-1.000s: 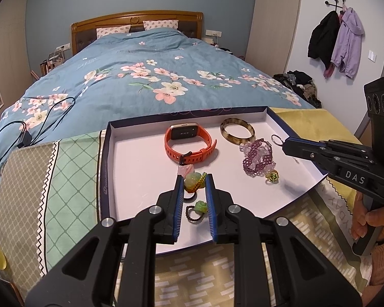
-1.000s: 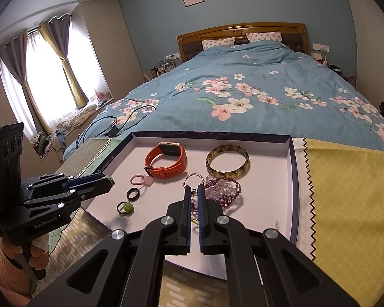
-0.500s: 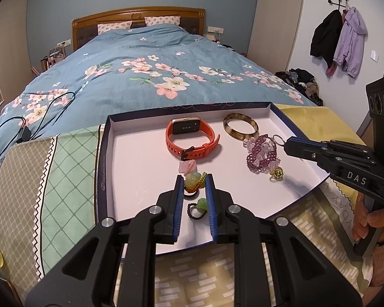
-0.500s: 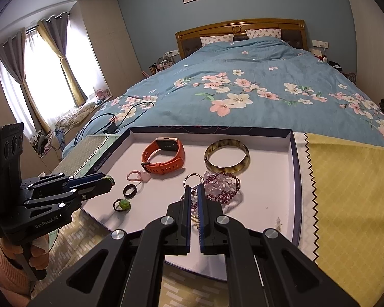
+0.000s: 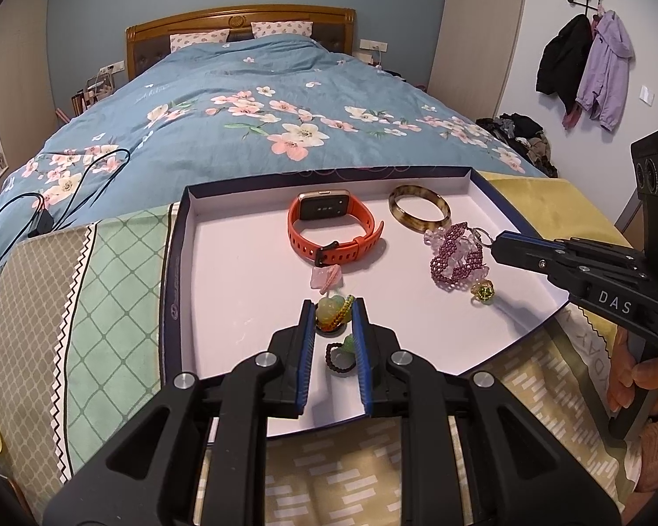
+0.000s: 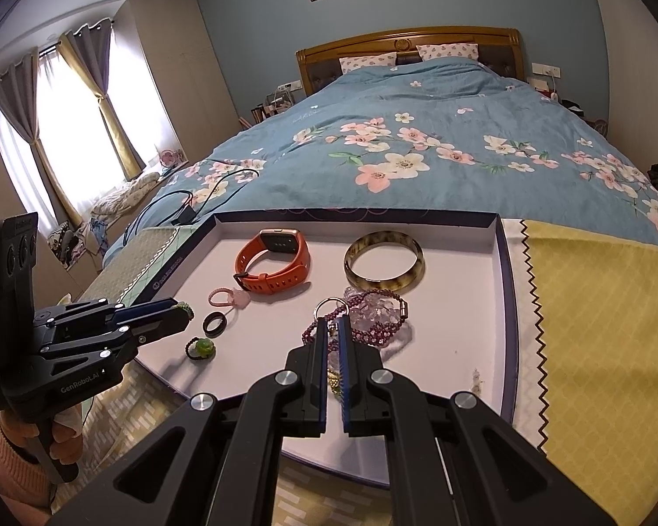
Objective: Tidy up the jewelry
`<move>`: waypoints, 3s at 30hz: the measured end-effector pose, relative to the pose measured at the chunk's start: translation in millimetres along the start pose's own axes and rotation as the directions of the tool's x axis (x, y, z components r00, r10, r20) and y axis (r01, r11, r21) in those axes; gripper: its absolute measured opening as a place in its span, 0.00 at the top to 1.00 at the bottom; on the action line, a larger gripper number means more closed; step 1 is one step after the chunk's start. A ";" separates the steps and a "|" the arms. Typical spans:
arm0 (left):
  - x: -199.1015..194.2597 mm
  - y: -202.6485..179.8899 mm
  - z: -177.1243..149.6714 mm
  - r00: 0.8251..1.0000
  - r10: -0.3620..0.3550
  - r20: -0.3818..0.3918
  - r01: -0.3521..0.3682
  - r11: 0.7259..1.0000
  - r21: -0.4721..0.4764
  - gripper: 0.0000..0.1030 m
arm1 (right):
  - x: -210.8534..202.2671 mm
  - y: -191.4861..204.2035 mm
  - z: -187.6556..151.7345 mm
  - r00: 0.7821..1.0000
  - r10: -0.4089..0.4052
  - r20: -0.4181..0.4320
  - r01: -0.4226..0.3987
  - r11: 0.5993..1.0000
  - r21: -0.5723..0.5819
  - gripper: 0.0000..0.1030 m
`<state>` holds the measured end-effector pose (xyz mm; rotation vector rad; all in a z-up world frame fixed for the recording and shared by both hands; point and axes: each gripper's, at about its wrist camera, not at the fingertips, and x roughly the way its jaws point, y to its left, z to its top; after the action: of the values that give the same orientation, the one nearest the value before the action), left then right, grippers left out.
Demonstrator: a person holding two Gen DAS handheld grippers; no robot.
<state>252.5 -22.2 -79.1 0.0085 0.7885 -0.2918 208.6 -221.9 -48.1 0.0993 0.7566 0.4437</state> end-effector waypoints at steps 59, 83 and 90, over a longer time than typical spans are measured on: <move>-142.7 -22.2 -57.6 0.925 0.170 0.341 -0.158 0.985 -0.061 0.05 | -99.7 54.4 -52.3 0.921 -0.193 0.339 0.231 0.970 -0.078 0.07; -240.6 -51.4 -105.1 0.772 0.236 0.590 -0.209 0.971 -0.115 0.05 | -140.8 83.8 -77.7 0.808 -0.193 0.556 0.286 0.954 -0.086 0.07; -243.8 -54.8 -102.1 0.760 0.237 0.605 -0.212 0.971 -0.114 0.05 | -145.9 84.5 -79.6 0.804 -0.190 0.564 0.279 0.957 -0.076 0.07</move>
<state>4.4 -0.7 24.9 -0.0275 0.1293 -0.0349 31.1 -212.9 8.1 -0.0171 0.1519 0.2122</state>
